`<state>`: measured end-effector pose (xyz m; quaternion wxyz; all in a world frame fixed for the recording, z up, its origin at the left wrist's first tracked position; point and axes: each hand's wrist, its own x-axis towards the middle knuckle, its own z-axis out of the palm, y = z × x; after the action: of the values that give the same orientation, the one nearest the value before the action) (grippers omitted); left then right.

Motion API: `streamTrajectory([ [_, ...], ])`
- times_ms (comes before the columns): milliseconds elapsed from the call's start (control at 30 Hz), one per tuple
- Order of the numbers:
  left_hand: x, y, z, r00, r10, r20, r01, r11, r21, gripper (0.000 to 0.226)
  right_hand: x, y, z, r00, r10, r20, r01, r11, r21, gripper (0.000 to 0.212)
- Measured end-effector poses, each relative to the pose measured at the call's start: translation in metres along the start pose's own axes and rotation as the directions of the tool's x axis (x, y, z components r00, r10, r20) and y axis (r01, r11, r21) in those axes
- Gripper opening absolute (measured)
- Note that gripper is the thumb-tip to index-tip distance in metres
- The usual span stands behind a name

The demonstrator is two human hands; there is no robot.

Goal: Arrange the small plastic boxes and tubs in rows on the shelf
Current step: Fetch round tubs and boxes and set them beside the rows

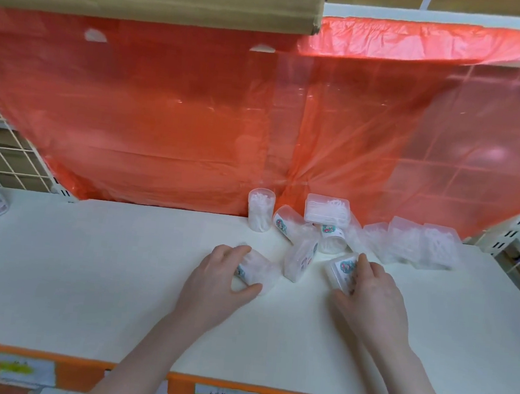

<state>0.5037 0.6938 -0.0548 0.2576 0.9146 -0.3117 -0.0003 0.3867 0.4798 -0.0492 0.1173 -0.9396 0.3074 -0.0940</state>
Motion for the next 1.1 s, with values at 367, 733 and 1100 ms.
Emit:
streamTrajectory([
  [367,0.029,0.004,-0.016,0.84,0.45,0.303,-0.533,0.789,0.306,0.067,-0.007,-0.002,-0.003,0.999,-0.044,0.01,0.044,0.999,-0.012,0.053],
  [733,0.045,0.02,-0.007,0.842,0.449,0.299,-0.537,0.753,0.38,0.045,-0.021,0.003,-0.006,0.995,-0.102,0.018,0.102,0.995,0.007,0.063],
  [1100,0.036,0.012,-0.037,0.981,0.099,0.167,-0.103,0.995,0.014,0.053,-0.029,0.002,-0.01,0.971,-0.23,0.07,0.231,0.973,-0.01,0.05],
])
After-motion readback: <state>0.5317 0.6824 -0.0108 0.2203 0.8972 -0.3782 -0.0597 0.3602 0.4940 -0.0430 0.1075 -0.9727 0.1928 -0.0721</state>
